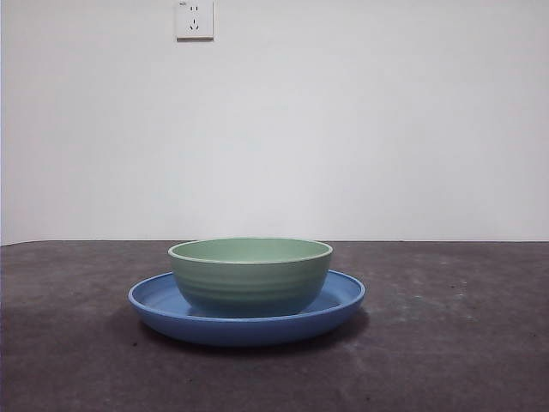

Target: Place the green bowl on the blue plate

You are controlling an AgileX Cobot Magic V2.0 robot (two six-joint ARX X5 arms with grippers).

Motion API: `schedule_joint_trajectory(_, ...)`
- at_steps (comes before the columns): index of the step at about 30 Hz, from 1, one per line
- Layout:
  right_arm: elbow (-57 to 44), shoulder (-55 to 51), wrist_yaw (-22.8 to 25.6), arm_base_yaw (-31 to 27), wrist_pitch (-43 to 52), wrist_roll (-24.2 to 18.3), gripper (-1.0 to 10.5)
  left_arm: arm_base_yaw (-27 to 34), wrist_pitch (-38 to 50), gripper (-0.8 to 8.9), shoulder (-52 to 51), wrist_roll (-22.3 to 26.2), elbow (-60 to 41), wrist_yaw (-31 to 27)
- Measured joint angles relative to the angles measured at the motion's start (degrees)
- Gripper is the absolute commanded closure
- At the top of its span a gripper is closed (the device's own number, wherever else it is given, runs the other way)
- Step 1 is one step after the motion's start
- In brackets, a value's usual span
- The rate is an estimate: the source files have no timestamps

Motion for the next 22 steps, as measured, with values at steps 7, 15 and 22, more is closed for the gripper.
schedule_joint_trajectory(7, 0.0, 0.0, 0.0, 0.0, 0.3, -0.2, 9.3, 0.0, 0.4, 7.89, 0.0, -1.3, 0.0, 0.0)
schedule_joint_trajectory(15, 0.0, 0.0, 0.0, 0.0, 0.3, -0.2, 9.3, 0.0, 0.4, 7.89, 0.0, -1.4, 0.0, 0.0)
schedule_joint_trajectory(22, 0.0, 0.0, 0.0, 0.0, 0.3, -0.2, 9.3, 2.4, 1.4, 7.89, -0.1, -1.5, -0.8, 0.2)
